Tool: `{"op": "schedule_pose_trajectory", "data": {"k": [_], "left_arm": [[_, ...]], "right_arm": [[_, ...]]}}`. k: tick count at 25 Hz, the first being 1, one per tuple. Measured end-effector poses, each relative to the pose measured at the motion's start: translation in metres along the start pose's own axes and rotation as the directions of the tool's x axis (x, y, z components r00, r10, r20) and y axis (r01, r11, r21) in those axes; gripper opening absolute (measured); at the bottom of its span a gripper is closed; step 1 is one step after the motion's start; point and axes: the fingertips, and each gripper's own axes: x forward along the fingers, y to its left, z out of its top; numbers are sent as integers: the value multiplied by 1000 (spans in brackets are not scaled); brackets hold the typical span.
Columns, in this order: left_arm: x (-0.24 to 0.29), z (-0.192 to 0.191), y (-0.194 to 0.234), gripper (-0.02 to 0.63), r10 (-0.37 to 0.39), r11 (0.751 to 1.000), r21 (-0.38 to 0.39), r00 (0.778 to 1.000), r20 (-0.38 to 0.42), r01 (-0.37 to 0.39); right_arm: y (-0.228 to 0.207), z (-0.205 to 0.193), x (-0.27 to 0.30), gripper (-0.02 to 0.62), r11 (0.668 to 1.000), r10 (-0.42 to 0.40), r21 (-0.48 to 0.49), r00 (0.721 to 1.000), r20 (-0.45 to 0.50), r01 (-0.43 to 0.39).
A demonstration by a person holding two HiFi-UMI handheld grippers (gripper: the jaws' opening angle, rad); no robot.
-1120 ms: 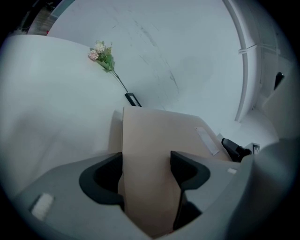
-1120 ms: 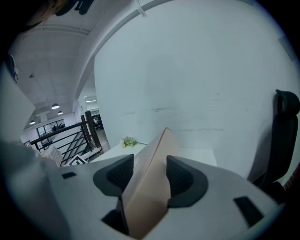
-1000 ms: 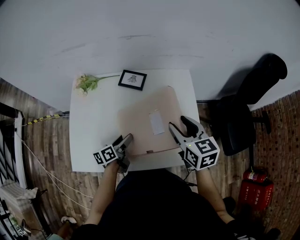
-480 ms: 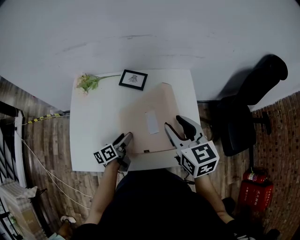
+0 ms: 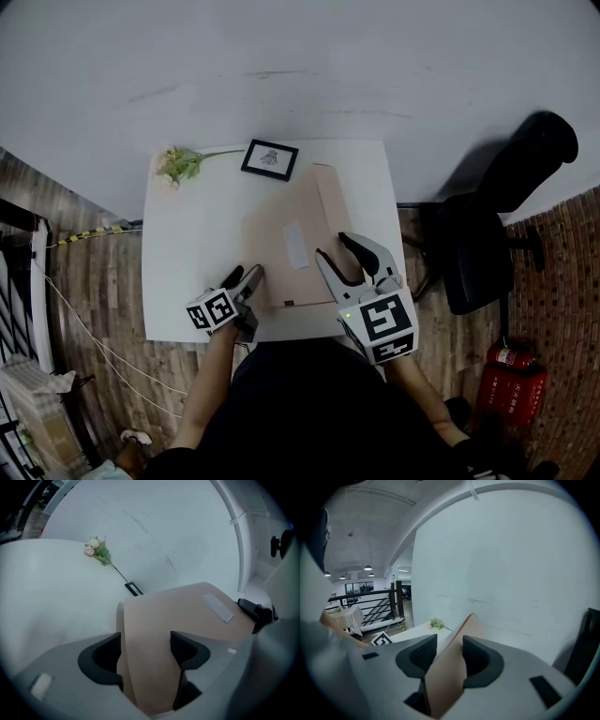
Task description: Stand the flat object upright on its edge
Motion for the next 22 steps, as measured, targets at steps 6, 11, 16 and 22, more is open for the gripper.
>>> {"op": "schedule_pose_trajectory", "data": {"k": [6, 11, 16, 22], "left_arm": [[-12, 17, -10, 267, 4, 986, 165, 999, 32, -9], [-10, 15, -16, 207, -28, 989, 146, 998, 54, 20], [-11, 14, -17, 198, -28, 989, 144, 998, 61, 19], [-11, 15, -16, 198, -30, 988, 151, 998, 59, 21]], "right_arm": [[7, 0, 6, 176, 999, 23, 26, 1000, 1, -23], [11, 5, 7, 176, 997, 47, 54, 998, 38, -49], [18, 17, 4, 175, 996, 49, 69, 995, 87, -55], [17, 25, 7, 229, 988, 45, 143, 991, 128, -64]]}}
